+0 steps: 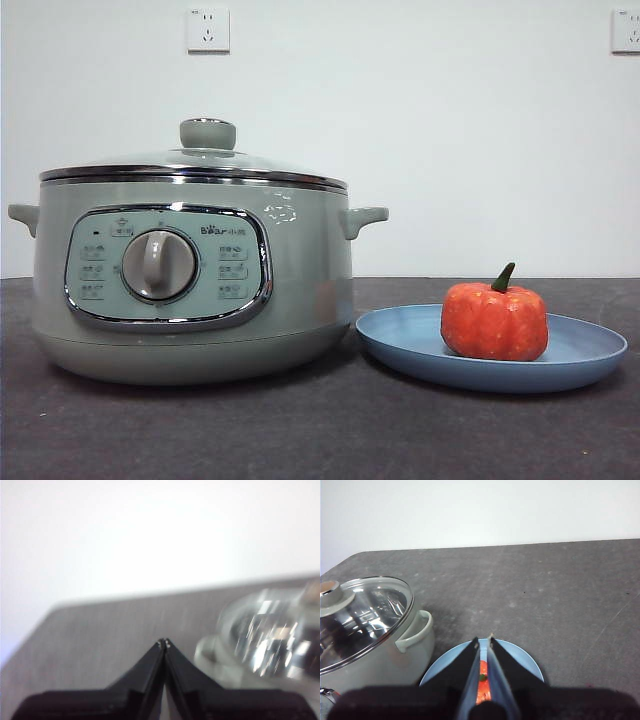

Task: Take the pumpkin out from the steamer,put the pumpkin in the blue plate,close the lid

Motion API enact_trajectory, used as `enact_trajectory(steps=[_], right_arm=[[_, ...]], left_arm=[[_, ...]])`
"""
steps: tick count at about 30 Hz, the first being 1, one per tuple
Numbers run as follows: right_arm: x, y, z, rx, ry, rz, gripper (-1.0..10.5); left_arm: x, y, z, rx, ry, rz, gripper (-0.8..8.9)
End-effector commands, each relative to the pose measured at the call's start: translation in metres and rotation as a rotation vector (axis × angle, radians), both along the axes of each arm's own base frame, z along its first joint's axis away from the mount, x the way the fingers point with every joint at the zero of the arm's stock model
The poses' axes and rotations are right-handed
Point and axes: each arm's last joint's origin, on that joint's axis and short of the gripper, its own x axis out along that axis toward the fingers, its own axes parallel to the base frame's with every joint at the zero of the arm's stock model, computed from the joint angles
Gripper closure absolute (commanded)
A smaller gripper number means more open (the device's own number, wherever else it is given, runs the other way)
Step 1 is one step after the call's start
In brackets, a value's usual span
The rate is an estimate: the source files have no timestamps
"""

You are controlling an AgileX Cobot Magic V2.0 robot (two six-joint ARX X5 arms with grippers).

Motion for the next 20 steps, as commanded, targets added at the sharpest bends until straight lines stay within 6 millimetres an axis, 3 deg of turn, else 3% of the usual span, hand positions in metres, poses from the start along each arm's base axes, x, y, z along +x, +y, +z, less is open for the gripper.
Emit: enact_trajectory(steps=[1,5,10,20], right_arm=[[0.000,0.000,-0.001,0.009,0.001,-0.004,9.2],[0.000,0.000,-0.001,0.008,0.002,-0.005,9.2],[0.000,0.000,-0.001,0.007,0.003,-0.004,9.2],[0.000,0.000,-0.002,0.002,0.010,-0.004,9.2]], left_arm=[[0.007,0.002,-0.028,-0.008,0.071,0.019,8.16],[0.012,0.002,-0.057,-0.011,0.147,0.020,8.16],[0.012,0.002,-0.074,-0.031,0.142,0.024,8.16],[0.012,0.002,-0.073,-0.054,0.133,0.028,8.16]])
